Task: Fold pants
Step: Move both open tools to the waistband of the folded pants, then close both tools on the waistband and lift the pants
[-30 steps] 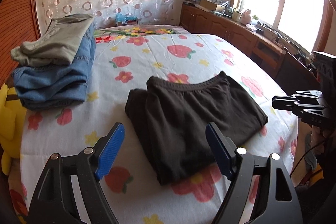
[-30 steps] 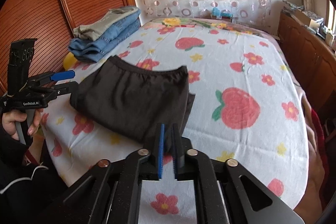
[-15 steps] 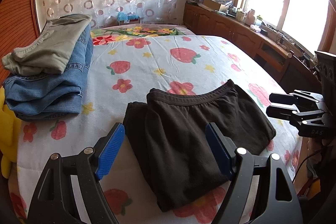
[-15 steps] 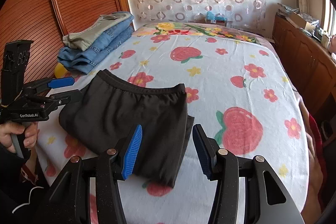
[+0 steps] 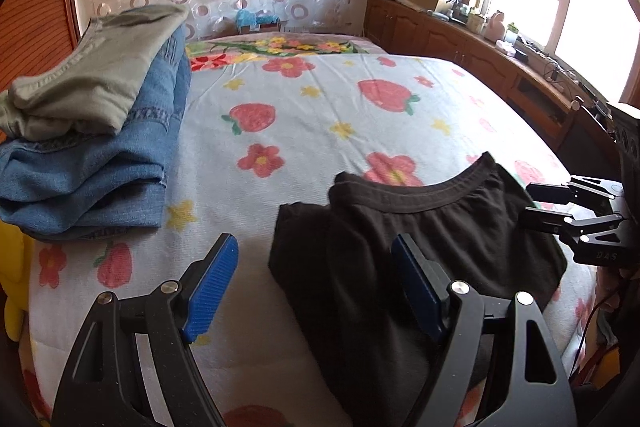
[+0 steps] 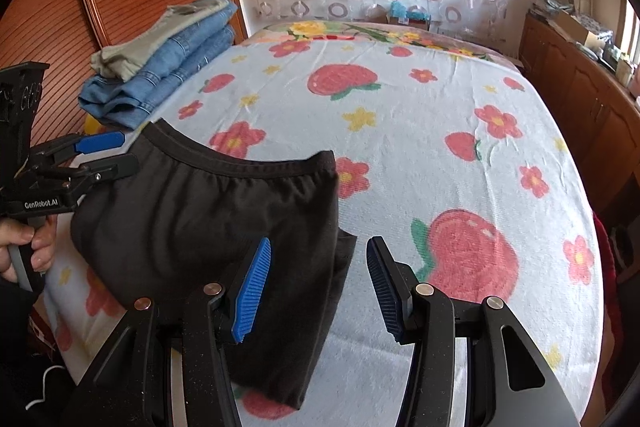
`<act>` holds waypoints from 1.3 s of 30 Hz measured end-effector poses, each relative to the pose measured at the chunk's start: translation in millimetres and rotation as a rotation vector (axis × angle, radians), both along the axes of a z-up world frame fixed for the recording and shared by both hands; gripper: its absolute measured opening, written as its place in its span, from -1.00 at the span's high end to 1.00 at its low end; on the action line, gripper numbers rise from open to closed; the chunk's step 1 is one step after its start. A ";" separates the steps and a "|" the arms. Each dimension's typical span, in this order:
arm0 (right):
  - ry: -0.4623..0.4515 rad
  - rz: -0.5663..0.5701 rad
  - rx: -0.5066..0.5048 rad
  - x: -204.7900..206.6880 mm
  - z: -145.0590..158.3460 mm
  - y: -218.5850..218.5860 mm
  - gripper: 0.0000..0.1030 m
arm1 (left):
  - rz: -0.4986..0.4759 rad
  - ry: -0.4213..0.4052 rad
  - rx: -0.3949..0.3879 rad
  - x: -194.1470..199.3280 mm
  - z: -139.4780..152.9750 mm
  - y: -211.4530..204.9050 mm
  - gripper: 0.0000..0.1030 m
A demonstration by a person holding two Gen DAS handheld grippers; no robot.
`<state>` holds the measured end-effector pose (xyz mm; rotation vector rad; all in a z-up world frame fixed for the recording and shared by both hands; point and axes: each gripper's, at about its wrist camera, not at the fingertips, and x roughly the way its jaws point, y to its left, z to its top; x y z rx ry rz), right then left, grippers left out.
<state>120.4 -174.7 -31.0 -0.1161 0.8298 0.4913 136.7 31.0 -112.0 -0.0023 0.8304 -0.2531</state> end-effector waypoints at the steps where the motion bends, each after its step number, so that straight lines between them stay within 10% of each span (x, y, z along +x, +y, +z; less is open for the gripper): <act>1: 0.004 0.001 -0.003 1.6 -1.3 1.2 -0.01 | 0.001 0.009 -0.002 1.5 -2.2 1.5 -0.55; 31: -0.022 0.024 -0.029 16.9 -13.5 23.2 -0.01 | -0.045 0.066 0.007 13.9 -13.6 0.7 -0.55; 39: -0.026 0.035 -0.025 17.1 -14.0 23.8 0.11 | -0.069 0.063 -0.005 18.7 -12.3 -3.0 -0.23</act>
